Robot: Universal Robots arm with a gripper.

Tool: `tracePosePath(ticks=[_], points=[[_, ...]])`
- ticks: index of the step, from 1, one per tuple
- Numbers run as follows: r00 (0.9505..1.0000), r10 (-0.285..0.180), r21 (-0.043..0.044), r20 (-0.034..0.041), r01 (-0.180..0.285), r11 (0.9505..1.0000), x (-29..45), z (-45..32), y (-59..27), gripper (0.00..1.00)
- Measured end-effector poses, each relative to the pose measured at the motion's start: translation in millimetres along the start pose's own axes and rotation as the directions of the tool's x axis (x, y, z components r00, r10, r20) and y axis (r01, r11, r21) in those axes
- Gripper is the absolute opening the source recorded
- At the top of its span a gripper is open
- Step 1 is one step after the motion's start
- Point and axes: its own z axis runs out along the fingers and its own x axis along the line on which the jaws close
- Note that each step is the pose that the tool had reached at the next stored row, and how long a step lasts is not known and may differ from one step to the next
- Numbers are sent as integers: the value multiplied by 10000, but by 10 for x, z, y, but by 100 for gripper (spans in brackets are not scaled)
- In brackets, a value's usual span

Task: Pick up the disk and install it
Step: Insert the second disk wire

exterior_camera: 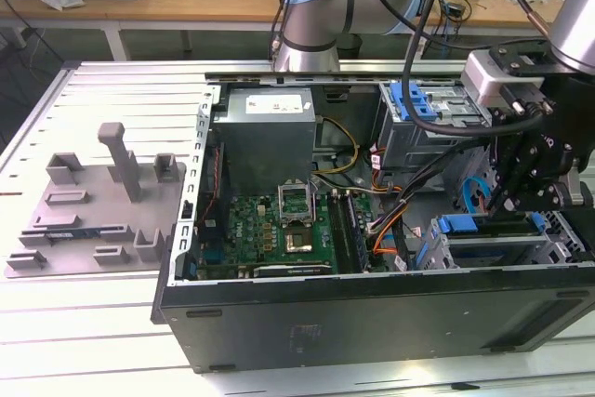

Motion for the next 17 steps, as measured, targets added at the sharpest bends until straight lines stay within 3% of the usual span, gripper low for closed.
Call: tracePosePath(ticks=[17], points=[[10000,-44,0,8,44,10000,-1,20,3,16]])
